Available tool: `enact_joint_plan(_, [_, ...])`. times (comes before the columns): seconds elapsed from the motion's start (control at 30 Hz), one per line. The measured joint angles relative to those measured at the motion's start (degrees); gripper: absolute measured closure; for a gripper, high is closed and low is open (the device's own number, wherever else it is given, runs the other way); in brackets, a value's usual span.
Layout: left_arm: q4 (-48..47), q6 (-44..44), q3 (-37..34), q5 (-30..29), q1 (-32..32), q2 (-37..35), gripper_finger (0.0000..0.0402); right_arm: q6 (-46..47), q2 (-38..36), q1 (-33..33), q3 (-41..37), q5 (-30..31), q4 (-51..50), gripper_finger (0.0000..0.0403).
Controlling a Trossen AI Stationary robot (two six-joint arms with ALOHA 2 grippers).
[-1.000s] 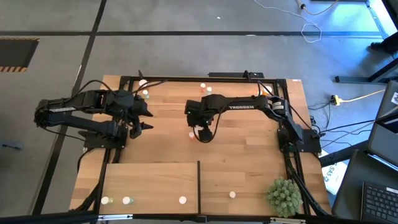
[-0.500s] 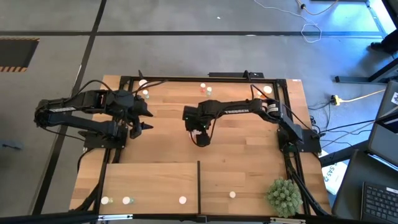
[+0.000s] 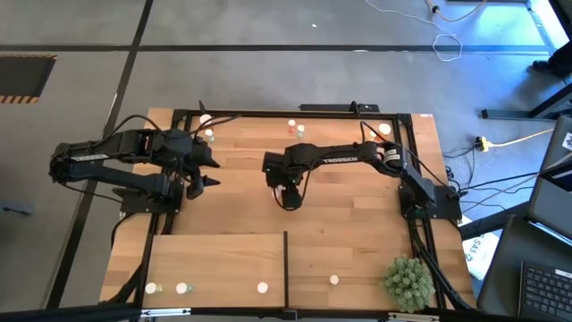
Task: Pick and place medicine bottles onto shelf by color
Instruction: Put the middle orange pill bottle on the shelf
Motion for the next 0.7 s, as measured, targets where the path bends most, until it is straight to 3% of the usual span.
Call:
enact_joint_plan(0.37, [0.0, 0.0, 0.0, 0.0, 0.0, 0.0, 0.0137, -0.1, 0.0, 0.0, 0.5, 4.0, -1.2, 0.0191])
enact_joint_plan(0.7, [0.0, 0.0, 0.0, 0.0, 0.0, 0.0, 0.0137, 0.0, -0.1, 0.0, 12.1, 3.7, -12.6, 0.0187])
